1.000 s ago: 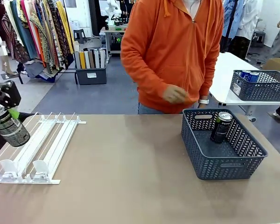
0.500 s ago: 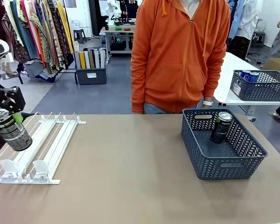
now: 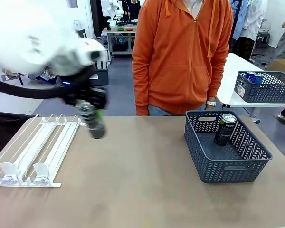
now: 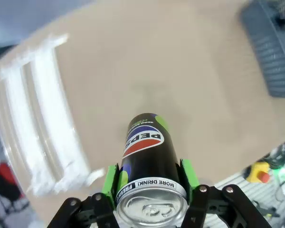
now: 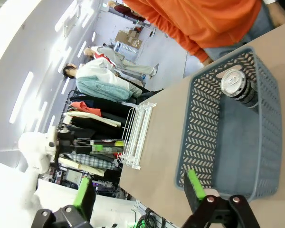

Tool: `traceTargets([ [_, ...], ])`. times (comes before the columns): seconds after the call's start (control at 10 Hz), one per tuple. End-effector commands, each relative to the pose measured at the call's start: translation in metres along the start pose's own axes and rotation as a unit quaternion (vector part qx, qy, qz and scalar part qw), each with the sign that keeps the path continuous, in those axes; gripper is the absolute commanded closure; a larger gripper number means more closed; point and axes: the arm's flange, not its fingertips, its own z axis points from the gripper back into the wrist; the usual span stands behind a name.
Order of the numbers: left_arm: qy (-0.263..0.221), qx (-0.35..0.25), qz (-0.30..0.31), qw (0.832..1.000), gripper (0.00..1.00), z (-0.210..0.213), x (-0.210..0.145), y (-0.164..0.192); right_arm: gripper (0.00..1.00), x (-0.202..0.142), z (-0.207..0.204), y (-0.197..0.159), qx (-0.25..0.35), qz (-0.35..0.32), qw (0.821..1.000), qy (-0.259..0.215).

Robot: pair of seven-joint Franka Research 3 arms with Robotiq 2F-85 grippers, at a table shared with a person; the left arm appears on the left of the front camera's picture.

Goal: Retrieve and store the cans from the dispenser.
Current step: Pick up one can from the Automatic Can Dispenser and place it in the middle of the table.

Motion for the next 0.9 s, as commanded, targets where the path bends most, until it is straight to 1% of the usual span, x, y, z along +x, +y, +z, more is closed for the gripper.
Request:
traceTargets([
  [0.0,0.014,-0.015,-0.074,0.997,1.0,-0.047,0.029,-0.027,0.0,0.003,-0.003,0.002,0.011,0.006,1.0,-0.013],
  [0.1,0.031,-0.007,-0.09,0.995,1.0,-0.081,0.03,-0.053,0.0,0.003,-0.003,0.002,0.011,0.006,1.0,-0.013],
  [0.2,0.056,-0.002,-0.102,0.993,1.0,-0.104,0.028,-0.065,0.0,0.003,-0.003,0.002,0.011,0.006,1.0,-0.013],
  [0.4,0.095,0.0,-0.101,0.99,1.0,-0.135,0.025,-0.073,0.0,0.003,-0.003,0.002,0.011,0.006,1.0,-0.013],
  [0.5,0.101,-0.005,-0.092,0.991,1.0,-0.139,0.027,-0.07,0.0,0.003,-0.003,0.002,0.011,0.006,1.0,-0.013],
  [0.6,0.096,-0.012,-0.086,0.992,1.0,-0.138,0.029,-0.068,0.0,0.003,-0.003,0.002,0.011,0.006,1.0,-0.013],
  [0.8,0.101,-0.013,-0.083,0.991,1.0,-0.14,0.029,-0.065,0.0,0.003,-0.003,0.002,0.011,0.006,1.0,-0.013],
])
